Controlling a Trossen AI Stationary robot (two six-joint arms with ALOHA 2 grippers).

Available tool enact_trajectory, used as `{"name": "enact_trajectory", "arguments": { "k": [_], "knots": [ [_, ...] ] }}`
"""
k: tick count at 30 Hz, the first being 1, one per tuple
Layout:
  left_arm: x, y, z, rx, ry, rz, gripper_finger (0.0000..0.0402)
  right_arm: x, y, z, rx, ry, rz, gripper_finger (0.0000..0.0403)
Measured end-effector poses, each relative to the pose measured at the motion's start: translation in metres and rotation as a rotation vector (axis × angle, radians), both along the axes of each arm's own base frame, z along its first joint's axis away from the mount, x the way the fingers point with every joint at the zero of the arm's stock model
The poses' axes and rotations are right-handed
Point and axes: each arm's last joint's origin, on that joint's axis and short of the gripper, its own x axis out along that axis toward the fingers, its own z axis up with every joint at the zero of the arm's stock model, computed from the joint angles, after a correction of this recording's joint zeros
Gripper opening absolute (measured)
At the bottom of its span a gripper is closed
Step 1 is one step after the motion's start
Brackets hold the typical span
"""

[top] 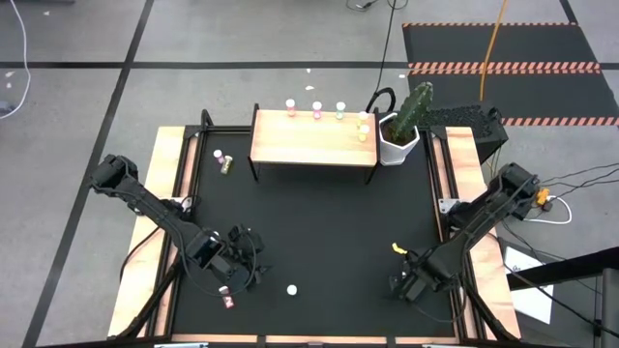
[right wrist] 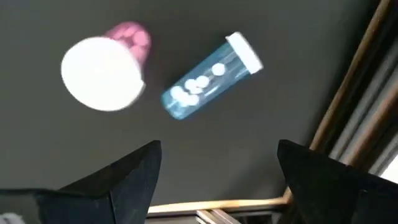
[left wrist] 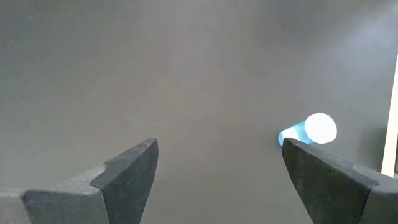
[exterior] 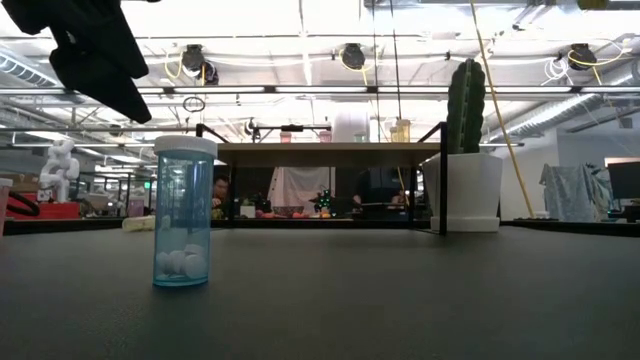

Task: Pick and place medicine bottles onto shelf by color
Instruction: Put the right blue pill bottle on the shelf aligned with the other blue pill bottle

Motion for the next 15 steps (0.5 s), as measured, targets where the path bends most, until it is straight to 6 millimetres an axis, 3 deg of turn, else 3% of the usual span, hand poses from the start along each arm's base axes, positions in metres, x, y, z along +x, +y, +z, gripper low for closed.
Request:
{"name": "enact_trajectory", "arguments": {
  "k": [7, 15],
  "knots": [
    [0.000, -0.001, 0.000, -0.016, 0.012, -0.011, 0.0344, -0.009, -0.007, 0.015, 0.011, -0.005, 0.003, 0.0315],
    [0.000, 0.000, 0.000, 0.005, -0.004, -0.001, 0.0344, -0.008, -0.025, -0.001, -0.029, 0.068, -0.068, 0.0315]
  ]
}}
